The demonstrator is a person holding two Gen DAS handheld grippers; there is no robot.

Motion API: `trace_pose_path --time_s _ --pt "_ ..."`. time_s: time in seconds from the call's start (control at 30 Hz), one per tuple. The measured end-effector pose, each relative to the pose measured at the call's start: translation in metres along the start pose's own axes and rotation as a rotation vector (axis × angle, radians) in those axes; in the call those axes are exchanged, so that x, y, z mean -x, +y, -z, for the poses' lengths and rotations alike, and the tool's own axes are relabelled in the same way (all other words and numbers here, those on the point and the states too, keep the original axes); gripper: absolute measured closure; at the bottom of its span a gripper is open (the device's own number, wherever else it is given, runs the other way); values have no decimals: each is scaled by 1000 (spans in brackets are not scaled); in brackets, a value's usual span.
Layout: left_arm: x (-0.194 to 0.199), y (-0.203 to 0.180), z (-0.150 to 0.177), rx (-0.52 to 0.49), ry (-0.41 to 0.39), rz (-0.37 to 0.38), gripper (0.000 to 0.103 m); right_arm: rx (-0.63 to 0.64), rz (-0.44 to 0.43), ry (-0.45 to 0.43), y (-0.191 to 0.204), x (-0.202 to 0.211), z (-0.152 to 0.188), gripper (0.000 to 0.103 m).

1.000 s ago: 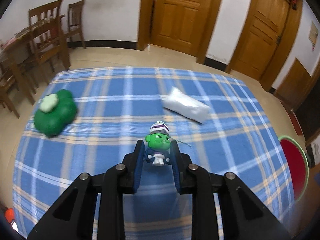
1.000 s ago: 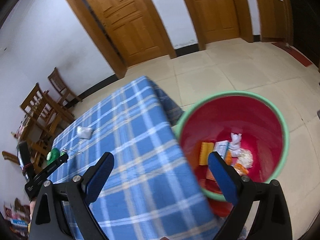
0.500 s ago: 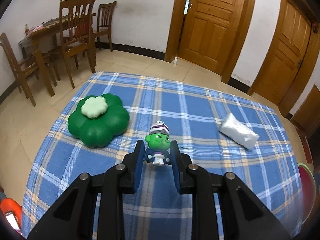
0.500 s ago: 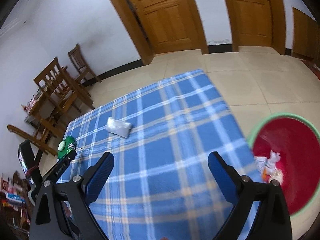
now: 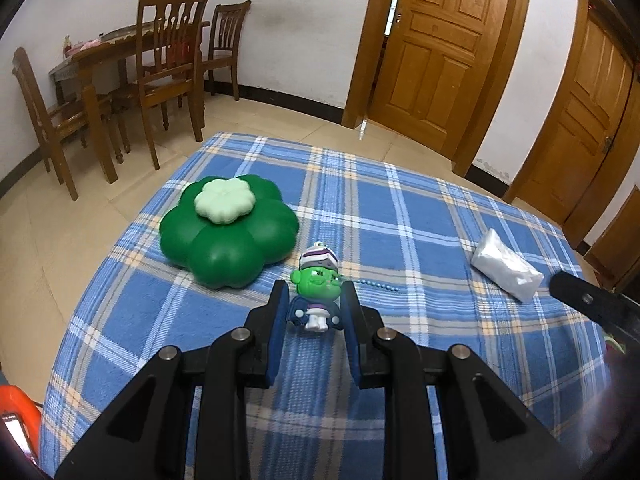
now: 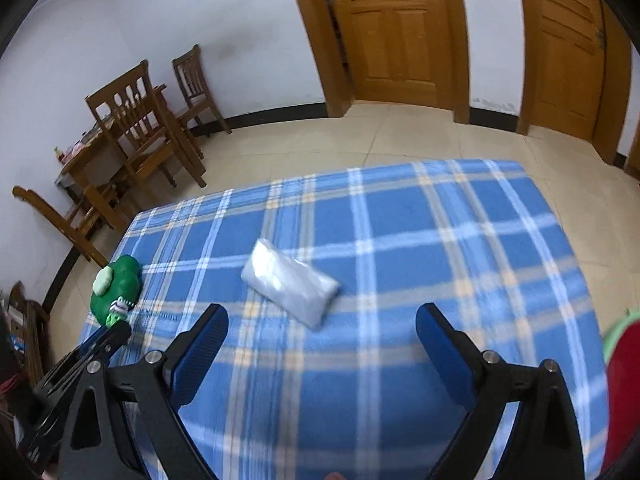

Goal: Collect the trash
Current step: 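Grasp the white plastic bag with the right gripper while the left holds the figurine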

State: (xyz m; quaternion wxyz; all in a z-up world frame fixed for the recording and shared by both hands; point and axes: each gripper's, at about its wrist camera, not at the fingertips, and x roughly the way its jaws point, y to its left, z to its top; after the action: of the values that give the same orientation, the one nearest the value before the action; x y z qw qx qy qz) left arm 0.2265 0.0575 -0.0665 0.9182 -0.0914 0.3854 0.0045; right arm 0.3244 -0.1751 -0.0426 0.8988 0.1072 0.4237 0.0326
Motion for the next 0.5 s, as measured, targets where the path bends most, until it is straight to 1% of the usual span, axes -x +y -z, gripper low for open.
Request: trace_pose_path --time_s 0.23,0.3,0.37,0.4,0.47,0.5 --pt "-2 1 1 9 10 4 77 60 12 -2 13 -30 -14 7" --pt "-2 1 1 9 9 6 77 65 10 5 14 -36 -14 13" --pt "-2 1 1 9 10 9 77 66 9 23 15 -42 -13 21" --pt "-2 1 1 10 11 10 77 64 5 29 14 -44 -12 23" --pt "-2 0 2 11 13 13 77 69 6 32 16 -47 -10 34" --pt "-2 0 2 12 14 16 77 76 9 28 16 -45 -9 36"
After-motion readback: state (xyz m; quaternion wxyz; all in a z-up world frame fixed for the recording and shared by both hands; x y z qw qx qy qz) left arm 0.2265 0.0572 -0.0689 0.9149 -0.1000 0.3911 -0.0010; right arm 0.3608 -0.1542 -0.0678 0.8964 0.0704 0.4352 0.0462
